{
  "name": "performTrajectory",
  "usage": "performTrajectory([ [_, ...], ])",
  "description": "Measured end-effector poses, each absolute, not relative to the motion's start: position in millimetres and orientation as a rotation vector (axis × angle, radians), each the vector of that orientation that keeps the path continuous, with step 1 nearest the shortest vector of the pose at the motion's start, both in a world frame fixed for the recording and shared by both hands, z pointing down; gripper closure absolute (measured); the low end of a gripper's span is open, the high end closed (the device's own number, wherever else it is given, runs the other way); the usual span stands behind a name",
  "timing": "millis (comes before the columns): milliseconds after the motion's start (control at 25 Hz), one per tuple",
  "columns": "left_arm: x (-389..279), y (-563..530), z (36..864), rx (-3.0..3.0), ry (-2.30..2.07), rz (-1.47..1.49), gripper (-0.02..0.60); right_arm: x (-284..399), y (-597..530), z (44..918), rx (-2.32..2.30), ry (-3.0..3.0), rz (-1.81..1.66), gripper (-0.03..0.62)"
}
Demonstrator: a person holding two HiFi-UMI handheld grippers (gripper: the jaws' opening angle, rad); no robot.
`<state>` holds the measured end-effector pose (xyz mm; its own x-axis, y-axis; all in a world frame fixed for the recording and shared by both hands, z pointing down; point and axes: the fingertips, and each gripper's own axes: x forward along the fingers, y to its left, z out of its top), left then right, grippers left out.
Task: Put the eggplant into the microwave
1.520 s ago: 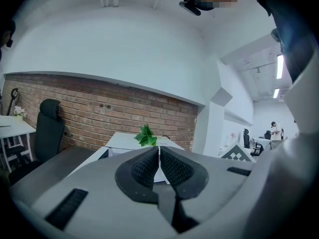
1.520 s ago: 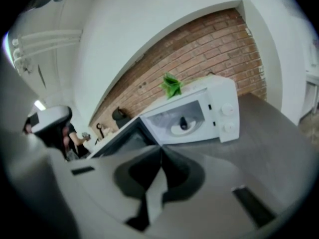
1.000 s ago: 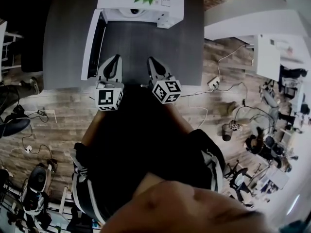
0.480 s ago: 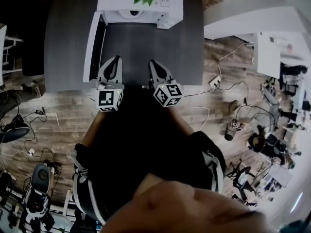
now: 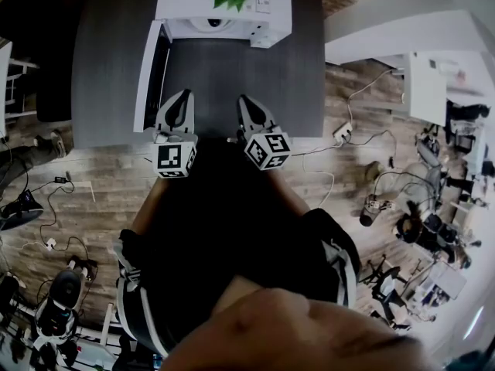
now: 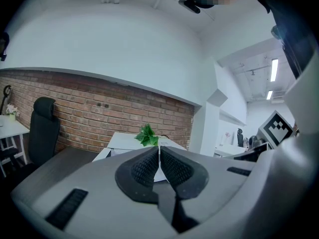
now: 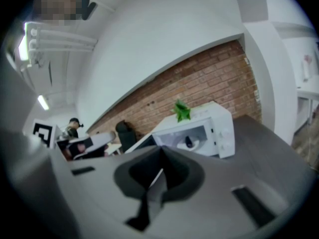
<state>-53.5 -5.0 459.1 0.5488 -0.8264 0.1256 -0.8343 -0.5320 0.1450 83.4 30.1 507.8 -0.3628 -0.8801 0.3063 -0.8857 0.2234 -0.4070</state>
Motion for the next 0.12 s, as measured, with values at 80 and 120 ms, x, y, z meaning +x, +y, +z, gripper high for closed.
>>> performTrajectory([
  [80, -53.5, -4.9, 460.3, 2.594, -1.405, 0.062, 0.535, 83.7, 29.6, 508.3, 1.768, -2.448, 0.827, 0.562],
  [120, -53.5, -4.8, 460.9, 2.594, -1.404, 0.062, 0.535, 83.8, 29.3, 508.6, 1.768, -2.448, 0.827, 0.562],
])
